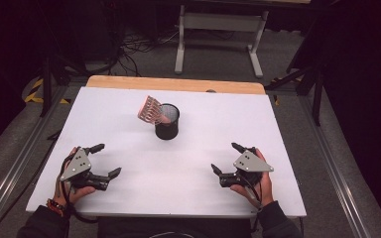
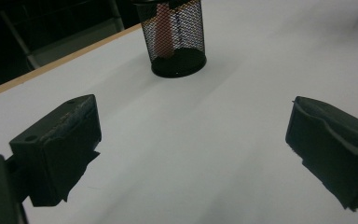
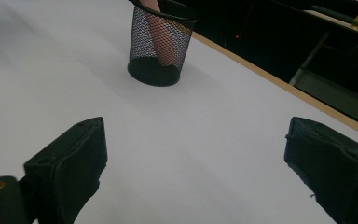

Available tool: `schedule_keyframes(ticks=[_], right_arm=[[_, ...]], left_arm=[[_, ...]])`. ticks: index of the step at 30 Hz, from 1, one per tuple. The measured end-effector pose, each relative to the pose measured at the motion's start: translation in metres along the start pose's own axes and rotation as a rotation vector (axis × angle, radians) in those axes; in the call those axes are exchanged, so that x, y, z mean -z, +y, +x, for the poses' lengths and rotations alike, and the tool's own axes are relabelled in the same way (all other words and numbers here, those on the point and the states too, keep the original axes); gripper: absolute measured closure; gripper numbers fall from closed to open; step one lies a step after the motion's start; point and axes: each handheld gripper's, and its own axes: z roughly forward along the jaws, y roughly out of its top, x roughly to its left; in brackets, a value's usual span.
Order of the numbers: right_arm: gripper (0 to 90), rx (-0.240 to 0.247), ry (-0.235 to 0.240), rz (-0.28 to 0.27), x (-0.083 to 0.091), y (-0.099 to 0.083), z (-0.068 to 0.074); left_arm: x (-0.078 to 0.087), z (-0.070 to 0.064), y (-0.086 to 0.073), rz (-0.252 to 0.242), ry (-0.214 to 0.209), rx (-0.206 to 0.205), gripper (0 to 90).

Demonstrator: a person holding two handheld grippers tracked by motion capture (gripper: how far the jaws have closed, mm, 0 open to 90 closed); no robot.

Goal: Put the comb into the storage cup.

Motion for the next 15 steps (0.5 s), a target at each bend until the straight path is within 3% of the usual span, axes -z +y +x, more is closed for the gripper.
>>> schedule_keyframes(ticks=[15], right_arm=[[6.6,0.010,-0.011,-0.008,-0.0018,-0.0018,0.0022]], left_arm=[[0.0017,-0.0010,0.0006,-0.003,0.014,0.011,4.1]])
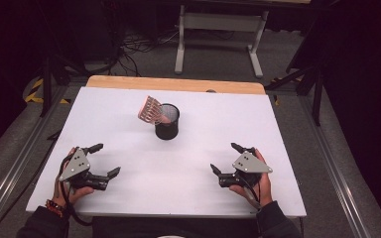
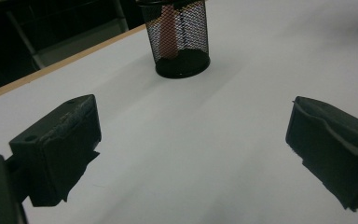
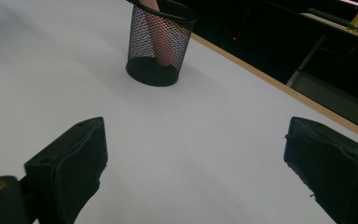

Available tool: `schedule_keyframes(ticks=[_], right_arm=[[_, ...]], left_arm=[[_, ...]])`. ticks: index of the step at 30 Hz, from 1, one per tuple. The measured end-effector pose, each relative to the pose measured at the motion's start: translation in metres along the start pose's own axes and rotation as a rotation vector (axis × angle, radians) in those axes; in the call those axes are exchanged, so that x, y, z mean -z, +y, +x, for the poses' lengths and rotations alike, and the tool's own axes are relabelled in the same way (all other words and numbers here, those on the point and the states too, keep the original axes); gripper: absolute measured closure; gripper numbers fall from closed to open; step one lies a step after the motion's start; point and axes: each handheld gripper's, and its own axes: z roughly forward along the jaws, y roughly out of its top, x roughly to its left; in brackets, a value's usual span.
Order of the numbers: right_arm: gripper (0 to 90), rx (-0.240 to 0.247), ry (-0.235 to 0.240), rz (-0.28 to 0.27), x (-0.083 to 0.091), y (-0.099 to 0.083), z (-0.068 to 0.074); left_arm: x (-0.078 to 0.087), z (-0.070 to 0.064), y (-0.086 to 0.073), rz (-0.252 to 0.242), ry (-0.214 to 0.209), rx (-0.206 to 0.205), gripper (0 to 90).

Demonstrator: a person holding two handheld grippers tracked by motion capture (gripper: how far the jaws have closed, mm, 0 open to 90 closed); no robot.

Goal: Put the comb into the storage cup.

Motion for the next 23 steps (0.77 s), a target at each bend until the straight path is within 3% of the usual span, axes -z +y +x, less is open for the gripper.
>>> schedule_keyframes(ticks=[6,23], right_arm=[[6.6,0.012,-0.007,-0.006,0.0015,0.0000,0.0011],[6.6,-0.019,0.001,-0.019,0.0006,0.0004,-0.0037]], left_arm=[[-0.0017,-0.0006,0.0004,0.007,-0.001,-0.009,4.1],[-0.0035,0.0036,-0.0010,0.008,-0.003,0.010,4.1]])
